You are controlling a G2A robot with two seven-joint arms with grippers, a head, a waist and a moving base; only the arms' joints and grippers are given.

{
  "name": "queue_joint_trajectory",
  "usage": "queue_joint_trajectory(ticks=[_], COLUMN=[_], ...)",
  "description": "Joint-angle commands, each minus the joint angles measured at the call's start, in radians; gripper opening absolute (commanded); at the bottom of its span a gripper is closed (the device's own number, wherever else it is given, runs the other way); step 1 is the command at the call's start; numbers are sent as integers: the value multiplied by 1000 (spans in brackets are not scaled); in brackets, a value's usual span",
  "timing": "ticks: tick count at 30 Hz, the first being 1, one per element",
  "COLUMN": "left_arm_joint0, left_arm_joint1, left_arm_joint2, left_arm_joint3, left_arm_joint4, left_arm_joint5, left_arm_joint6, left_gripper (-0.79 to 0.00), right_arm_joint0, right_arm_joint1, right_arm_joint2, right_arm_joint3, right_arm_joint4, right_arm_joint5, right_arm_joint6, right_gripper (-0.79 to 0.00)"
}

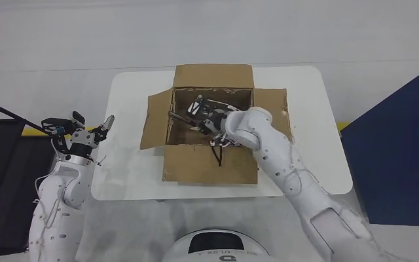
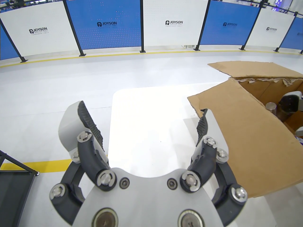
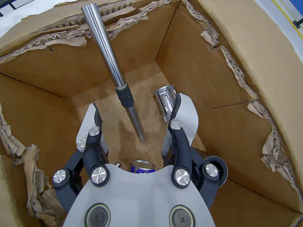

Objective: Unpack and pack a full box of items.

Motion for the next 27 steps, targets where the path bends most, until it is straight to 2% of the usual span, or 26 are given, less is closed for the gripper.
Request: queue_joint_trajectory(ticks=[1,2,4,8,11,12,13,17,21,24,27], left_arm_joint0=[0,0,0,0,0,0,0,0,0,0,0], left_arm_joint1=[0,0,0,0,0,0,0,0,0,0,0], left_arm_joint2=[0,0,0,0,0,0,0,0,0,0,0], left_arm_joint3=[0,0,0,0,0,0,0,0,0,0,0], left_arm_joint4=[0,0,0,0,0,0,0,0,0,0,0], left_arm_joint5=[0,0,0,0,0,0,0,0,0,0,0], left_arm_joint6=[0,0,0,0,0,0,0,0,0,0,0], left_gripper=[0,0,0,0,0,0,0,0,0,0,0], right_arm_joint0=[37,53,91,158,191,198,205,198,149,65,-65], right_arm_joint1=[-12,-19,-34,-67,-86,-90,-91,-81,-49,-12,32], right_arm_joint2=[-31,-48,-77,-138,-169,-173,-173,-147,-82,4,121], right_arm_joint3=[61,95,168,293,352,364,374,352,250,92,-130], right_arm_joint4=[-9,-3,26,61,91,99,104,117,109,95,67], right_arm_joint5=[27,34,33,28,0,-13,-21,-63,-90,-110,-130], right_arm_joint6=[-5,-10,-22,-33,-54,-61,-65,-82,-79,-77,-63], right_gripper=[-268,-286,-379,-416,-496,-606,-785,-785,-785,-785,-785])
